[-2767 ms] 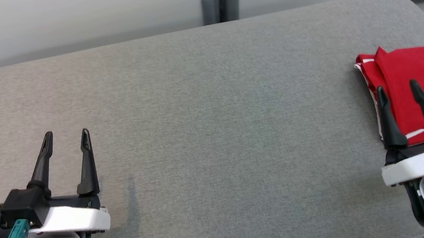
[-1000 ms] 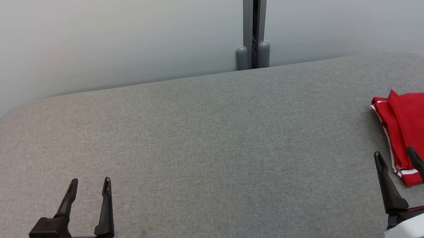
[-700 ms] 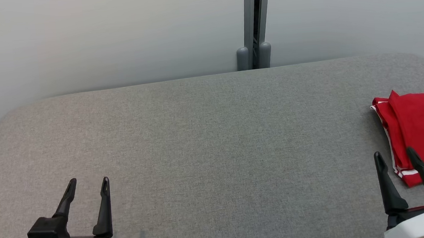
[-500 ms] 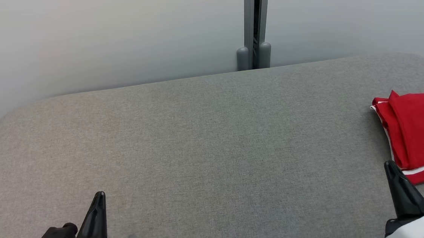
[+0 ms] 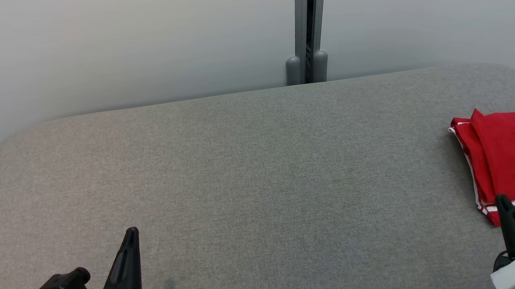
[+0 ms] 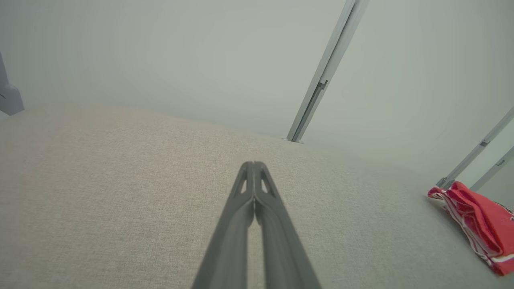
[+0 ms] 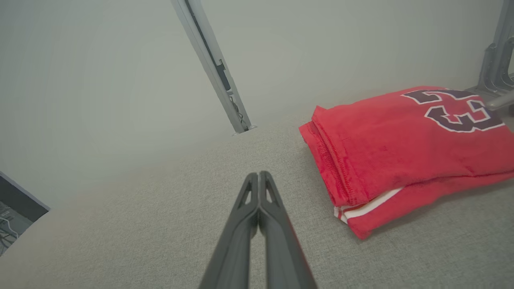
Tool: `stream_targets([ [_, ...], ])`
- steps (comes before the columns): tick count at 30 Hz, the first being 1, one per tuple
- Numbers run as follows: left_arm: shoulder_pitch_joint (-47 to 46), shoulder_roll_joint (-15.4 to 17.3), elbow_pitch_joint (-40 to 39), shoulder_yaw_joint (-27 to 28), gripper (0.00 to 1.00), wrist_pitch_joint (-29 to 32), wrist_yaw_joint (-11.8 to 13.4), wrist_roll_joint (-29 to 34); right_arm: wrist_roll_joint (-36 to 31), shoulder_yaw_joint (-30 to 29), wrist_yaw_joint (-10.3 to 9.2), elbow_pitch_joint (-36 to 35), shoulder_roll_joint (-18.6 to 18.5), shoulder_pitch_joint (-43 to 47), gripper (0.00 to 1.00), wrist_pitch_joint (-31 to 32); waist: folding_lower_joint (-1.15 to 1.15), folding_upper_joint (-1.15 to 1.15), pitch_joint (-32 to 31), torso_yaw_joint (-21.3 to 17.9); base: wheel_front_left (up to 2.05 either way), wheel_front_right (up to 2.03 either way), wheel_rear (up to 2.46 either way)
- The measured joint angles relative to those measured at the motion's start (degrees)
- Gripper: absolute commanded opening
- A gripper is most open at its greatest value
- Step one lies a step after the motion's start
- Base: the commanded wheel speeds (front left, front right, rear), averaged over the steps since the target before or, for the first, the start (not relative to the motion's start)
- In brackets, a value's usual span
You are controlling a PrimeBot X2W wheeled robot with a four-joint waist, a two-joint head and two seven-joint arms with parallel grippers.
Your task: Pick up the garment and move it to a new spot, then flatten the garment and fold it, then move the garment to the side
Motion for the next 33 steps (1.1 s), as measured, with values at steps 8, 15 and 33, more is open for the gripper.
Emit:
stream_targets([
  [8, -1.2, -0.7, 1.0, -0.9, 0.00, -0.7, -1.0, -7.3, 7.3, -3.0, 0.00, 2.2, -0.3, -1.6, 0.00, 3.4, 0.00, 0.00, 0.0, -0.1, 0.00, 0.00, 0.00],
  [15, -2.2, -1.6, 1.9, -1.7, 0.00, -1.5, -2.1, -13.9, 14.0, -5.5, 0.00, 4.2, -0.6, -3.1, 0.00, 6.3, 0.00, 0.00, 0.1, -0.2, 0.00, 0.00, 0.00],
  [33, -4.2, -3.1, 3.6, -3.4, 0.00, -3.0, -4.1, -26.8, 27.1, -10.8, -0.01, 8.0, -1.1, -6.2, 0.00, 12.4, 0.00, 0.00, 0.2, -0.5, 0.00, 0.00, 0.00],
])
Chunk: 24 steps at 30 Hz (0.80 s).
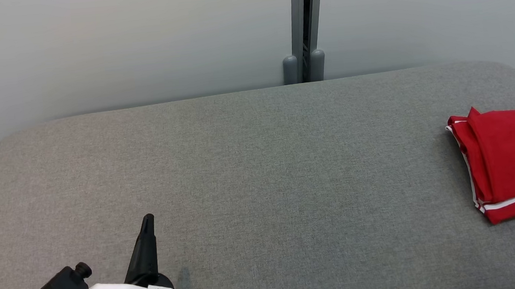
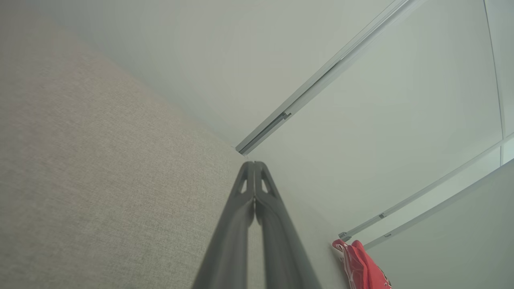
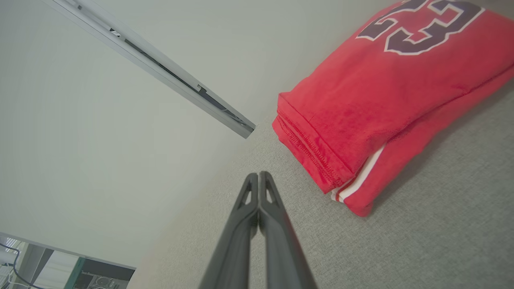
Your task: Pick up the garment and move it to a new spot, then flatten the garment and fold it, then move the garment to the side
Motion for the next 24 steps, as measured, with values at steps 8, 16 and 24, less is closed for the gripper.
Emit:
stream_targets([
  [8, -0.9, -0.6, 0.6, -0.6, 0.00, -0.5, -0.9, -5.2, 5.1, -2.1, 0.00, 1.5, -0.3, -1.2, 0.00, 2.3, 0.00, 0.00, 0.1, -0.1, 0.00, 0.00, 0.00],
  [16, -1.7, -1.1, 1.1, -1.3, 0.00, -1.0, -1.6, -9.8, 9.9, -4.0, 0.00, 2.8, -0.6, -2.4, 0.00, 4.5, 0.00, 0.00, 0.1, -0.2, 0.00, 0.00, 0.00],
  [24, -2.1, -1.7, 1.7, -1.8, 0.00, -1.5, -2.4, -14.2, 14.3, -5.8, 0.00, 4.1, -0.7, -3.4, 0.00, 6.6, 0.00, 0.00, 0.2, -0.4, 0.00, 0.00, 0.00],
])
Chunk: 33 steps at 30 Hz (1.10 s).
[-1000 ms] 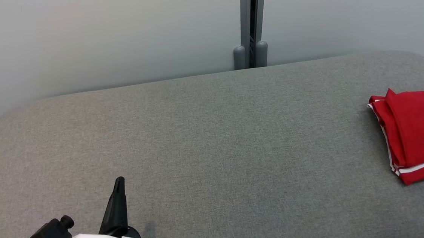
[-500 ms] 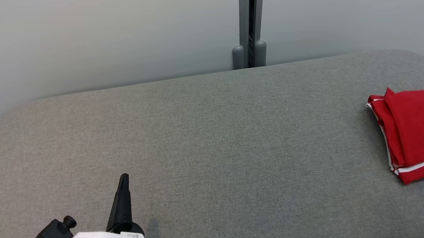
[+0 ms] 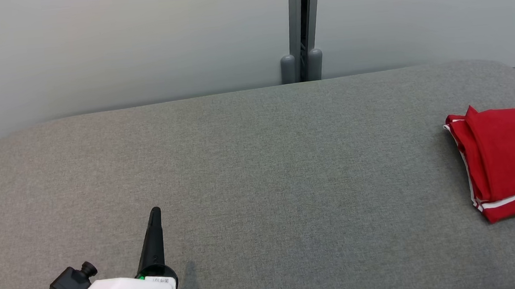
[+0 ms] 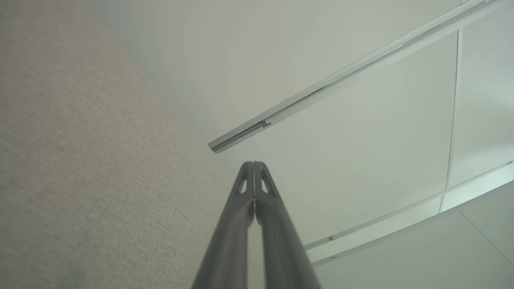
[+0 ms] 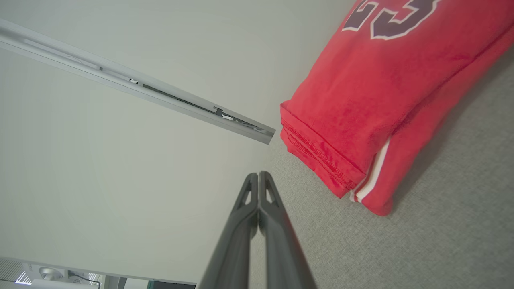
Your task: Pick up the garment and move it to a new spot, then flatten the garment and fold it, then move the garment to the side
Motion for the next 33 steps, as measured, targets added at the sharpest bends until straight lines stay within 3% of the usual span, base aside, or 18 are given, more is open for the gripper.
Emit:
stream_targets([
  [33, -2.4, -1.8, 1.7, -1.9, 0.00, -1.6, -2.1, -14.8, 15.0, -6.2, 0.00, 4.4, -0.7, -3.5, 0.00, 6.9, 0.00, 0.00, 0.2, -0.5, 0.00, 0.00, 0.00],
])
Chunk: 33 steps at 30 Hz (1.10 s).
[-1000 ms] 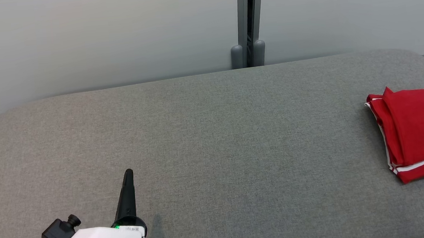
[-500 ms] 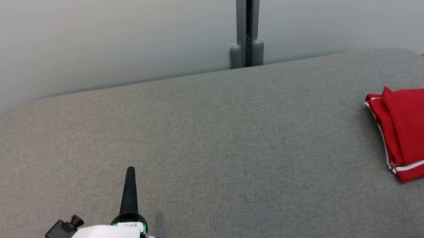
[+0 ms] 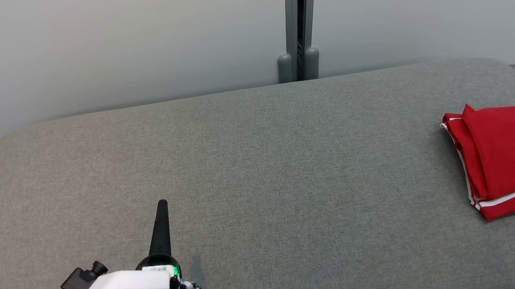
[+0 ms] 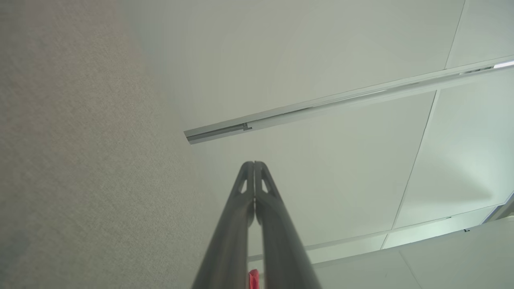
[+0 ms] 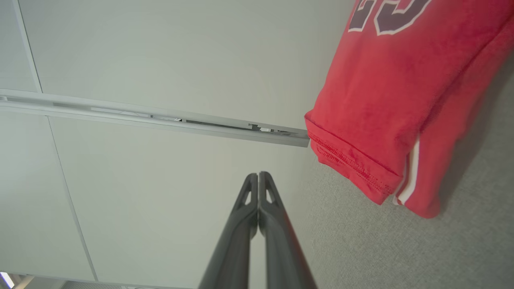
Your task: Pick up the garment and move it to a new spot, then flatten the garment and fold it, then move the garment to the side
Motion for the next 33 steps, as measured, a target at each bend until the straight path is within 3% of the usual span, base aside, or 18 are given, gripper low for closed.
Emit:
stream_targets([
  [19, -1.2, -0.9, 0.8, -0.9, 0.00, -0.8, -1.2, -7.8, 7.7, -3.0, 0.00, 2.3, -0.3, -2.0, 0.00, 3.5, 0.00, 0.00, 0.1, -0.3, 0.00, 0.00, 0.00],
  [33, -1.2, -0.9, 0.9, -1.0, 0.00, -0.8, -1.4, -8.1, 8.0, -3.2, 0.00, 2.3, -0.4, -2.1, 0.00, 3.7, 0.00, 0.00, 0.1, -0.3, 0.00, 0.00, 0.00],
])
